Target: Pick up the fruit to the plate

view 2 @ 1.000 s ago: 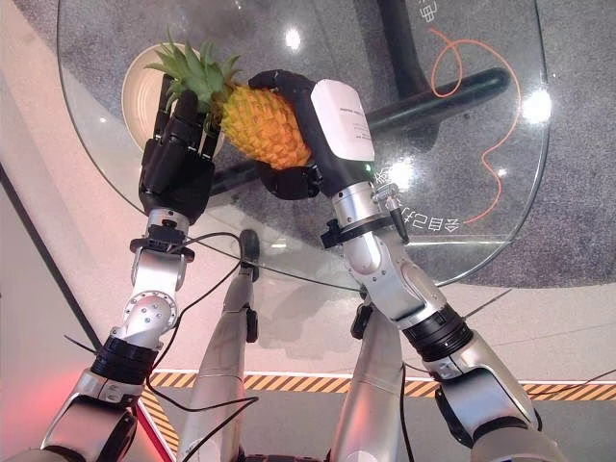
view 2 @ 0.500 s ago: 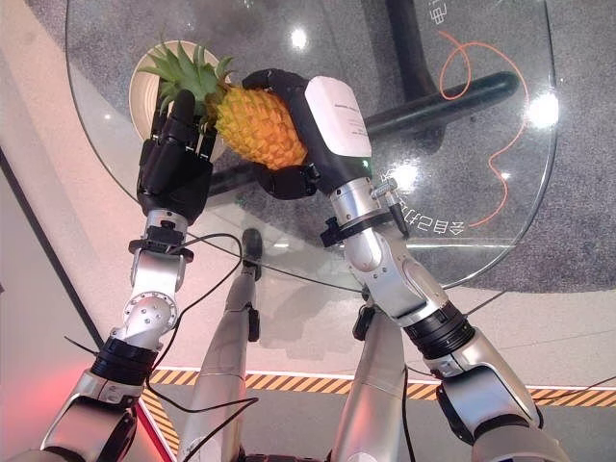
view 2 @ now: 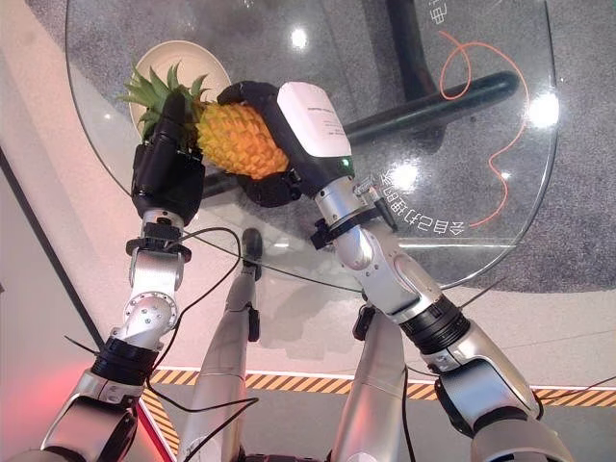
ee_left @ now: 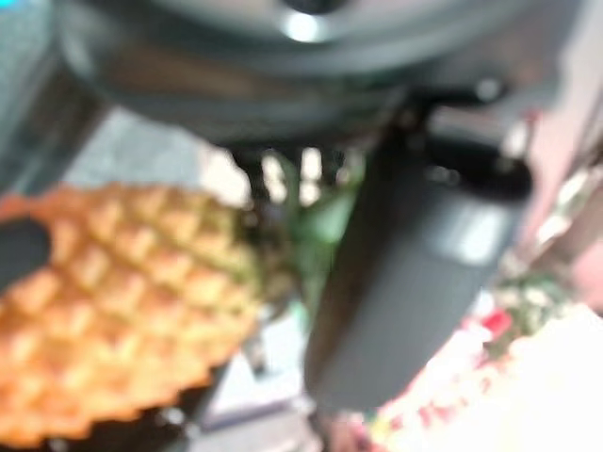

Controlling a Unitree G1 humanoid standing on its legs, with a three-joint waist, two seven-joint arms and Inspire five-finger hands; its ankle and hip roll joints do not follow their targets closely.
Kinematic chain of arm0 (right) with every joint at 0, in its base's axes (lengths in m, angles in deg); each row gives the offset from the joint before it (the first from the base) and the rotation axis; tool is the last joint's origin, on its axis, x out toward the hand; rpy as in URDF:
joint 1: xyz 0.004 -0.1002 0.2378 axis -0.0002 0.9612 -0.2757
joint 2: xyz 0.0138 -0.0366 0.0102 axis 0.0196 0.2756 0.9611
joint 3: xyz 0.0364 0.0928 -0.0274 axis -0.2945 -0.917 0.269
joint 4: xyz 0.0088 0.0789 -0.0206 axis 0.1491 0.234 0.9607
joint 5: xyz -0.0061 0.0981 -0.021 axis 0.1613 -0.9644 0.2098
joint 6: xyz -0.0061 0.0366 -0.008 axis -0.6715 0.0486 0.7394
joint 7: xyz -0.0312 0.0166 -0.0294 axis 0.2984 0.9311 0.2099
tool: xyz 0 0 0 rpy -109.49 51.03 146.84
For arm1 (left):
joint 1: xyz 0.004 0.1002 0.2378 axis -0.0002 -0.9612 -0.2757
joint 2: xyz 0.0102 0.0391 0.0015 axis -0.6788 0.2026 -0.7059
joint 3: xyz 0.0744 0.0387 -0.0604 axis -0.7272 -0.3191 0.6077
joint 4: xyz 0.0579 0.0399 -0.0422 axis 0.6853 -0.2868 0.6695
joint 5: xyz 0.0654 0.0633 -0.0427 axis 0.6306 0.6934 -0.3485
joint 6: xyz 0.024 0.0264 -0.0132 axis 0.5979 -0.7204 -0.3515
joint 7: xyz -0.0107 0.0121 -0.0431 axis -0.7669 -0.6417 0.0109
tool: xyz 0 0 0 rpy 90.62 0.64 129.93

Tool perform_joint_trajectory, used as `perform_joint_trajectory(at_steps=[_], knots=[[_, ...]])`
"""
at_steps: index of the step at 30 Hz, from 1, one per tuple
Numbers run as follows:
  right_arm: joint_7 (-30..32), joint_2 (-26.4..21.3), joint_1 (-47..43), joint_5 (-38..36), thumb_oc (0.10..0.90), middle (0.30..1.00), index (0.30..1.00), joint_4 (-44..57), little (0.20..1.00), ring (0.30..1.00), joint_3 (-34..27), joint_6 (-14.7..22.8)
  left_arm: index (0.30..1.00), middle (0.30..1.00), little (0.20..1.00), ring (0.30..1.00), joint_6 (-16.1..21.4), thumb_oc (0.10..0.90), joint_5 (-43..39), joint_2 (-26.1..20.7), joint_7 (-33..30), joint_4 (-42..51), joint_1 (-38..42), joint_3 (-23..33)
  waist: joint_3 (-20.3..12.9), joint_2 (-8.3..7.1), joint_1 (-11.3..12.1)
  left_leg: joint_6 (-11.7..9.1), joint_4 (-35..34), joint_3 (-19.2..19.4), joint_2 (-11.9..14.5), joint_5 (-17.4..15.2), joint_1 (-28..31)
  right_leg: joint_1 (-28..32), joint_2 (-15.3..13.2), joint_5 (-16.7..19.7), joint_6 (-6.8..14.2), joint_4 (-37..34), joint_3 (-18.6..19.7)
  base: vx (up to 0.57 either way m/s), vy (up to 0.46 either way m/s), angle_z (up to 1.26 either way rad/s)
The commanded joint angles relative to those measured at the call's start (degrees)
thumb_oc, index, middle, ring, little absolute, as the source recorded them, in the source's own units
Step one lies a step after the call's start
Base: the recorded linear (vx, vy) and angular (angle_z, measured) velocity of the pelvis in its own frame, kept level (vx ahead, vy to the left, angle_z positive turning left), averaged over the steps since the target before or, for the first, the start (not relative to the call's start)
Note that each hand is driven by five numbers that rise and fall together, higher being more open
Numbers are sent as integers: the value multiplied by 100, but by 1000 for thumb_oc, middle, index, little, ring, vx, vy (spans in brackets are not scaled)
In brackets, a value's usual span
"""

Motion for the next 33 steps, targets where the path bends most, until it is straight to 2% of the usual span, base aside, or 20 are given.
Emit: perform_joint_trajectory(at_steps=[1, 4, 5, 6, 16, 33], knots=[[-50, 122, -823, 97, 100, 300, 300, 1399, 200, 300, 321, 786, 900, 900, 900, 900, 369, 800, 416, -4, 248, 997, 644, 66, -87, -70, 18, 315, 559, 102, -284, -447, -37, 429, 419, 975, -75, -1098, -72, 0, 0, 0], [-71, 109, -845, 86, 100, 300, 300, 1403, 200, 300, 342, 778, 900, 900, 900, 900, 433, 800, 413, -6, 377, 1012, 658, 63, -87, -72, 20, 318, 569, 104, -285, -452, -41, 430, 416, 973, -77, -1100, -76, 0, 0, 0], [-81, 84, -850, 66, 100, 300, 300, 1413, 200, 300, 346, 784, 436, 436, 359, 436, 440, 259, 460, -10, 434, 1030, 666, 79, -87, -77, 21, 313, 575, 100, -283, -456, -47, 429, 412, 970, -74, -1101, -80, 0, 0, 0], [-91, 68, -859, 46, 100, 300, 300, 1422, 200, 300, 344, 782, 300, 300, 200, 300, 495, 100, 468, -19, 545, 1038, 670, 84, -87, -79, 21, 311, 565, 102, -282, -455, -39, 435, 416, 969, -73, -1107, -78, 0, 0, 0], [-84, 109, -841, 94, 100, 300, 300, 1360, 200, 300, 357, 857, 300, 300, 200, 300, 602, 100, 615, 6, 817, 959, 740, 74, -87, -102, 1, 308, 582, 95, -274, -475, -33, 432, 427, 966, -78, -1096, -47, 0, 0, 0], [117, 131, -798, 187, 100, 300, 300, 1336, 200, 300, 244, 805, 300, 300, 200, 300, 776, 100, 645, 23, 926, 894, 760, 122, -87, -97, -11, 320, 587, 74, -284, -483, -43, 399, 441, 954, -81, -1062, -22, 0, 0, 0]])
